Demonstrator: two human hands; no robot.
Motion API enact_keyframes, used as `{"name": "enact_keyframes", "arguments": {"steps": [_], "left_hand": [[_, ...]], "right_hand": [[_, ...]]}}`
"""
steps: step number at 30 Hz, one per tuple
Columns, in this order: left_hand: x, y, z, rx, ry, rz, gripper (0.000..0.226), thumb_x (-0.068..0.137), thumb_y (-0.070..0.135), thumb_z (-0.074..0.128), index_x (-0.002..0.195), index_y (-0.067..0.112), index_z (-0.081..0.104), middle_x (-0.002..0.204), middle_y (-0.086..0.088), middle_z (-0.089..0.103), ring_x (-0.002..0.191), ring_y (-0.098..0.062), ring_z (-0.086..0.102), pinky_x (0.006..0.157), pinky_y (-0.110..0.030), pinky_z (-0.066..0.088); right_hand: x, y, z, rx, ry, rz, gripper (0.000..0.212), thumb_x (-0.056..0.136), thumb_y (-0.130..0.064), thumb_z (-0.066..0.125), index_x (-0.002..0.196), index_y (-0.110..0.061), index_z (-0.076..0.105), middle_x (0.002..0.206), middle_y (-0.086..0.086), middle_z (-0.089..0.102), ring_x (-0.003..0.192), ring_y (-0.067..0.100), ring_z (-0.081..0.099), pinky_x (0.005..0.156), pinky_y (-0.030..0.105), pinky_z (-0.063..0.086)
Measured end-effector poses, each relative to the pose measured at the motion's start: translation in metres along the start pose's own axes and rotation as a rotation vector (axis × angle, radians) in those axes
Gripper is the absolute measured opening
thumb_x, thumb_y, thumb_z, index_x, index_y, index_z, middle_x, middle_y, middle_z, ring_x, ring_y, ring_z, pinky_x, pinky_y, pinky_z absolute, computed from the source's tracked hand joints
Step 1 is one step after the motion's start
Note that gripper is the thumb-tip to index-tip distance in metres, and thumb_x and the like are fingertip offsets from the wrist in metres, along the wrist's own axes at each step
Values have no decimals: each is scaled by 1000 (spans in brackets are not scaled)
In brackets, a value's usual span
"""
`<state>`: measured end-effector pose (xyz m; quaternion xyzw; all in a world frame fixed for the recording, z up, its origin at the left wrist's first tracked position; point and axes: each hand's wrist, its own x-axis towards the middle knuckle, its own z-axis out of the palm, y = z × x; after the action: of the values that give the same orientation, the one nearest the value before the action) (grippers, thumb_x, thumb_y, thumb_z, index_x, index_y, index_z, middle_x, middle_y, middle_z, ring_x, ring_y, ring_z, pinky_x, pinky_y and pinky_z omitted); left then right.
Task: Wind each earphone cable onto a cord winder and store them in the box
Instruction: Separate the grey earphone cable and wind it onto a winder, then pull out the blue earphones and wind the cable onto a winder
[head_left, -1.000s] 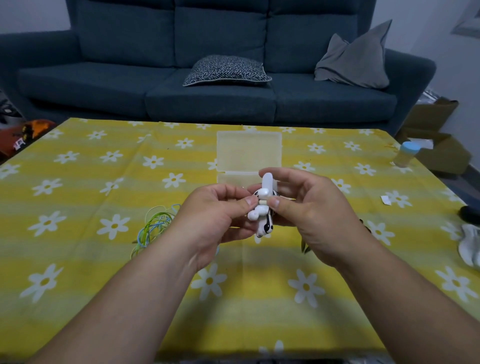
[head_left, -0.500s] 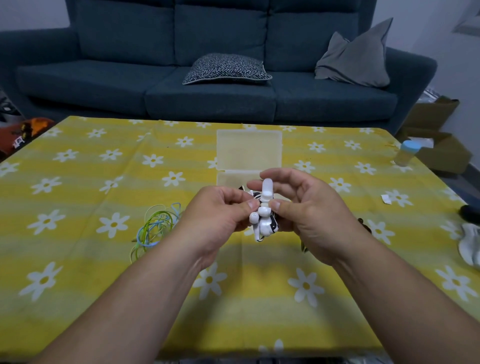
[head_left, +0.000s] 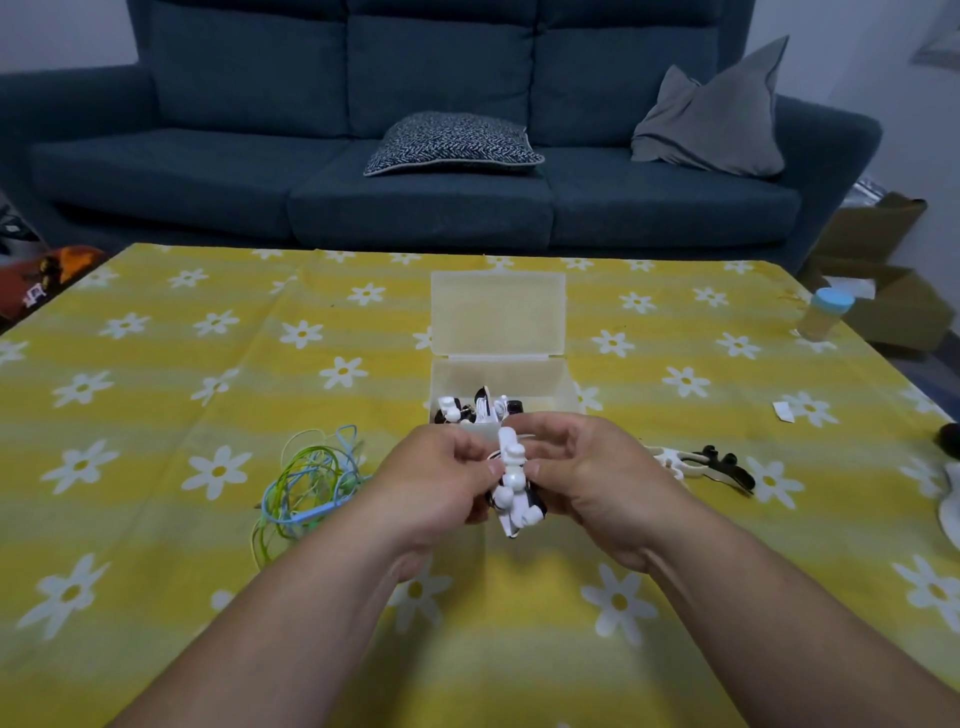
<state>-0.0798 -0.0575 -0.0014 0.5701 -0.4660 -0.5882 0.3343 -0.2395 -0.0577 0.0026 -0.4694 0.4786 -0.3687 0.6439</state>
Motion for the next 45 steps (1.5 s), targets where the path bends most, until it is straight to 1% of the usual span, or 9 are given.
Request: {"name": "enact_keyframes", "arguments": {"steps": [5, 8, 14, 20, 23, 26, 32, 39, 45], "left_hand": [[14, 3, 6, -37, 142, 44, 22, 95, 2, 59, 79, 6, 73, 68, -9, 66, 58, -19, 52, 58, -27, 46], [26, 5, 7, 6, 343, 133, 22, 89, 6, 66, 69, 12, 72, 62, -2, 69, 57, -19, 57, 64, -35, 50], [34, 16, 5, -193, 276, 168, 12, 95, 15, 62, 91, 12, 73, 78, -3, 73, 67, -14, 63, 71, -31, 55], [28, 29, -3, -368, 40, 122, 24, 100, 18, 52, 116, 7, 67, 114, -11, 72, 98, -19, 68, 95, -38, 51], [29, 31, -4, -326, 146, 137, 21, 99, 19, 56, 118, 14, 64, 116, -4, 70, 105, -17, 68, 95, -36, 53], [32, 31, -19, -172, 314, 196, 15, 97, 19, 59, 111, 21, 65, 109, 1, 69, 103, -18, 68, 94, -38, 54], [26, 28, -42, -85, 343, 258, 15, 93, 13, 63, 100, 25, 69, 103, -3, 71, 98, -22, 69, 91, -42, 56], [19, 30, -61, -113, 376, 302, 14, 92, 11, 64, 96, 23, 71, 105, -10, 70, 98, -27, 69, 91, -45, 56], [12, 30, -68, -122, 352, 279, 14, 91, 11, 66, 99, 21, 71, 92, -2, 69, 97, -27, 69, 92, -46, 55]], "right_hand": [[17, -3, 1, -29, 203, 13, 25, 92, 7, 57, 113, -5, 64, 95, 12, 75, 69, 19, 70, 58, 25, 54], [28, -6, 1, -160, 253, -7, 16, 91, -5, 64, 103, -13, 69, 100, 14, 73, 78, 22, 69, 74, 38, 58], [42, -21, 3, -301, 248, -126, 21, 78, -7, 79, 93, -18, 70, 74, -3, 69, 70, 14, 68, 76, 38, 59], [68, -25, -6, -210, 464, -63, 17, 76, 3, 62, 89, -3, 70, 74, 12, 70, 66, 25, 66, 72, 44, 60], [82, -21, -12, -327, 646, -85, 9, 73, -7, 66, 81, -10, 70, 70, 5, 69, 68, 25, 66, 69, 42, 58], [90, -20, -19, -789, 766, -70, 15, 80, -18, 67, 95, -16, 67, 82, 1, 64, 79, 26, 58, 60, 30, 39], [97, -15, -3, -1201, 779, -6, 13, 83, -5, 58, 89, -15, 52, 101, 13, 63, 76, 29, 44, 65, 30, 35], [98, -14, 8, -1405, 744, 86, 19, 86, -8, 57, 103, -13, 62, 108, 11, 66, 100, 34, 64, 69, 30, 37], [94, -21, 20, -1487, 512, 252, 9, 87, -5, 53, 87, -14, 52, 105, 9, 63, 95, 30, 60, 72, 29, 41]]}}
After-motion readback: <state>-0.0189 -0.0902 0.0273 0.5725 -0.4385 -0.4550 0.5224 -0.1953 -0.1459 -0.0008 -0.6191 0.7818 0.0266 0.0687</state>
